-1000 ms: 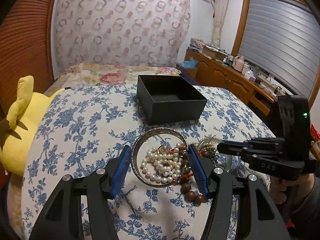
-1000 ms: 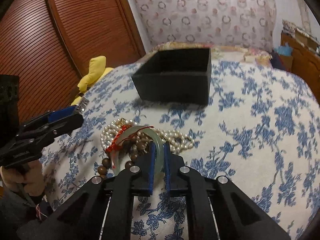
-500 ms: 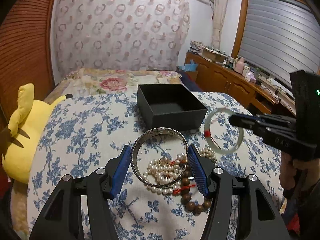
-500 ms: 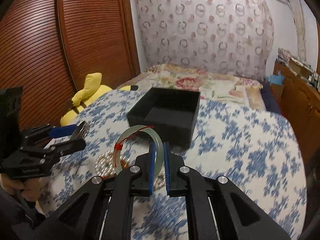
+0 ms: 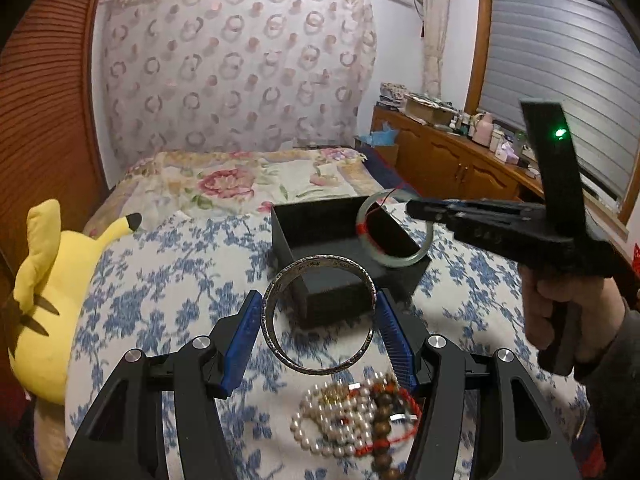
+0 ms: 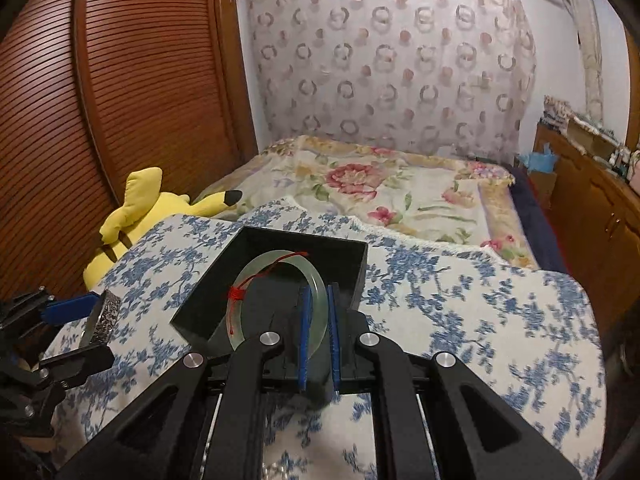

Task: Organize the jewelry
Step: 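Carry both bangles into the black box and open both tools, then withdraw both tools from the box back toward the jewelry pile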

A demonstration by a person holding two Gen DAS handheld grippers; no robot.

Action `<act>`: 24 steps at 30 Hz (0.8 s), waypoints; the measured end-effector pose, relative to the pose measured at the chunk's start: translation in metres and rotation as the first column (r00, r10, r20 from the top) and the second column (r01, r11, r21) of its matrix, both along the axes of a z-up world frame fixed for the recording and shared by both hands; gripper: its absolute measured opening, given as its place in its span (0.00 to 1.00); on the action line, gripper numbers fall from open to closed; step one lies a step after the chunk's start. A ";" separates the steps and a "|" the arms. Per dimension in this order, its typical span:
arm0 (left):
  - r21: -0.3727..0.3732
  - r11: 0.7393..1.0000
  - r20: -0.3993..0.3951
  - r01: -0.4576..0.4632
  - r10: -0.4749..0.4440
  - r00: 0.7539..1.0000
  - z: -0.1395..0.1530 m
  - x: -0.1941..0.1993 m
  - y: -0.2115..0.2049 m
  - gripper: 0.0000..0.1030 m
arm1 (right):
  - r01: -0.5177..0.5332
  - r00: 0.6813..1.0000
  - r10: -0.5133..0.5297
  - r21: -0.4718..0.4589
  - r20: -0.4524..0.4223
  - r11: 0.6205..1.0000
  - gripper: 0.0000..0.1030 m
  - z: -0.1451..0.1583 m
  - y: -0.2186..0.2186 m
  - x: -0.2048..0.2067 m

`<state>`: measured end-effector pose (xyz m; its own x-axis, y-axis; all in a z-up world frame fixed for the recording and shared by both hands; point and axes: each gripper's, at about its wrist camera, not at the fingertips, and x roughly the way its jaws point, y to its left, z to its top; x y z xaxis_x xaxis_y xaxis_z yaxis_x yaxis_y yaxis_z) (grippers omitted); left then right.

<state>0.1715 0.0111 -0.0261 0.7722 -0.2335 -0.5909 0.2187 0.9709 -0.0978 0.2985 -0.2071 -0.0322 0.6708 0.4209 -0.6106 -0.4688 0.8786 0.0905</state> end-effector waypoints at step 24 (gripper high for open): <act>0.075 0.997 -0.041 -0.007 0.010 0.999 -0.006 0.076 -0.032 0.54 | 0.003 1.000 -0.002 0.038 -0.022 0.999 0.28 -0.006 -0.028 -0.008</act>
